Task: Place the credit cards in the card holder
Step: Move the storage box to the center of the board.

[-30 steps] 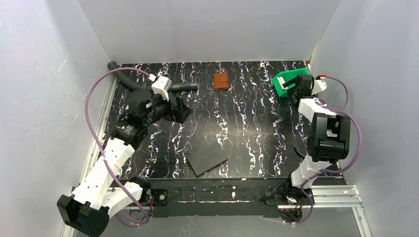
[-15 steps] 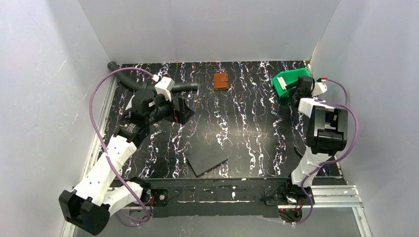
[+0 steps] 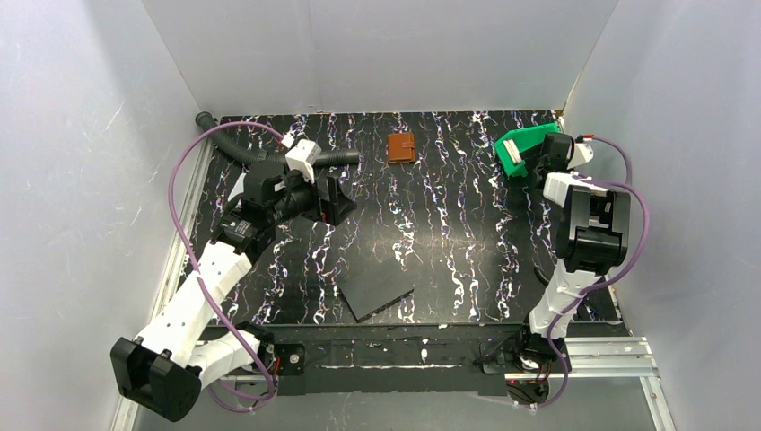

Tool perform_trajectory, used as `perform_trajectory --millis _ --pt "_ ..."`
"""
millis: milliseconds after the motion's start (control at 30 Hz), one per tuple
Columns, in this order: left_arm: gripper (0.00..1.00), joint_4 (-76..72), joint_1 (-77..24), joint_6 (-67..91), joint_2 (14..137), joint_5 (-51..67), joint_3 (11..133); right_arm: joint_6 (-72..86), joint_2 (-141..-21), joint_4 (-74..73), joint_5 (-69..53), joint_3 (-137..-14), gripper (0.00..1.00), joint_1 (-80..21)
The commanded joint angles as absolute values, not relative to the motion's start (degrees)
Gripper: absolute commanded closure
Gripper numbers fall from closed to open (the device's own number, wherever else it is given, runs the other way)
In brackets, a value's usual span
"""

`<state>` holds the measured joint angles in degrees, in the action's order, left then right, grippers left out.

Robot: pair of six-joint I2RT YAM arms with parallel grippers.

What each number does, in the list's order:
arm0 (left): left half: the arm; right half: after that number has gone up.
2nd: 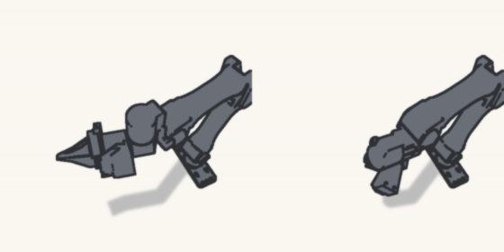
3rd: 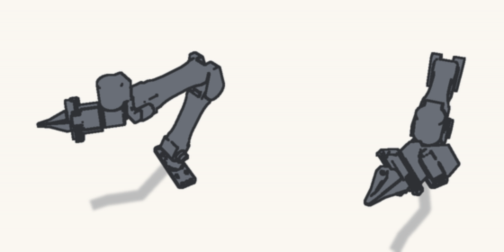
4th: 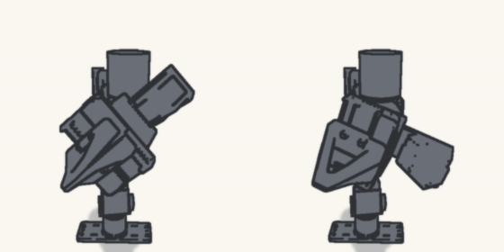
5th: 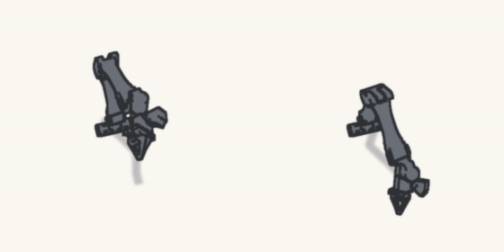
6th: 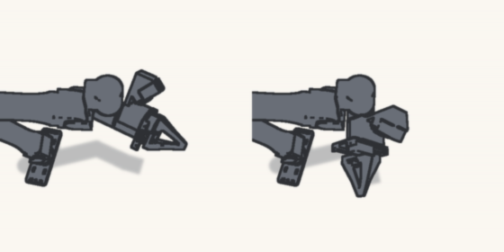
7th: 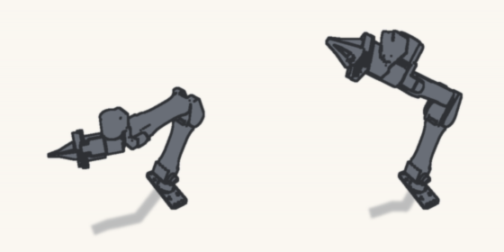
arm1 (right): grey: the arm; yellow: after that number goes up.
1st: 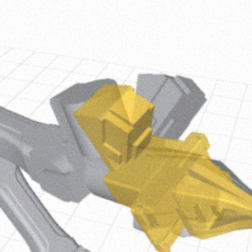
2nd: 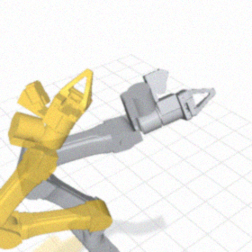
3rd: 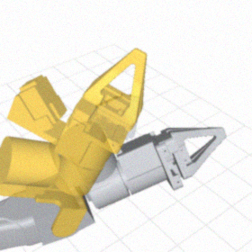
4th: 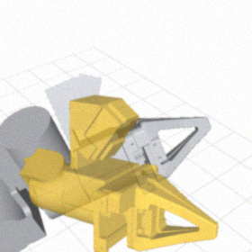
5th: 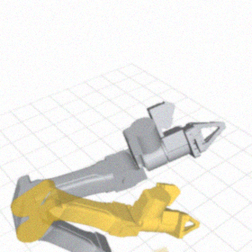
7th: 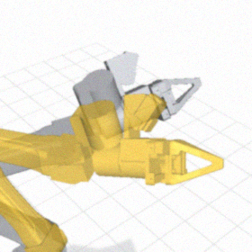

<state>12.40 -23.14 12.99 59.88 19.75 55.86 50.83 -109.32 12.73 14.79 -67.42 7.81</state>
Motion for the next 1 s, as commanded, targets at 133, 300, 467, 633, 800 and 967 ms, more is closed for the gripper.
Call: perform_trajectory --millis 133,300,467,633,800,967 --pt "0.01 11.78 -23.73 12.93 60.16 21.3 55.72 50.21 -110.03 14.3 14.46 -70.17 0.38 8.19" --pt "0.01 11.79 -23.82 12.93 60.36 21.36 55.68 50.12 -109.89 13.81 14.6 -70.05 0.4 8.17" --pt "0.01 11.83 -23.91 12.88 60.27 21.36 55.7 50.22 -109.85 12.13 14.66 -70.49 0.44 8.18" --pt "0.01 11.86 -23.98 12.83 60.18 21.4 55.63 50.92 -108.72 9.53 15.93 -70.67 0.45 8.2" --pt "0.01 11.84 -23.99 13.0 60.04 21.35 55.71 51.62 -107.81 6.57 16.91 -71.41 0.49 8.17" --pt "0.01 11.87 -24.08 12.92 59.78 21.37 55.63 52.63 -107.59 5.28 17.19 -71.37 0.53 8.25"
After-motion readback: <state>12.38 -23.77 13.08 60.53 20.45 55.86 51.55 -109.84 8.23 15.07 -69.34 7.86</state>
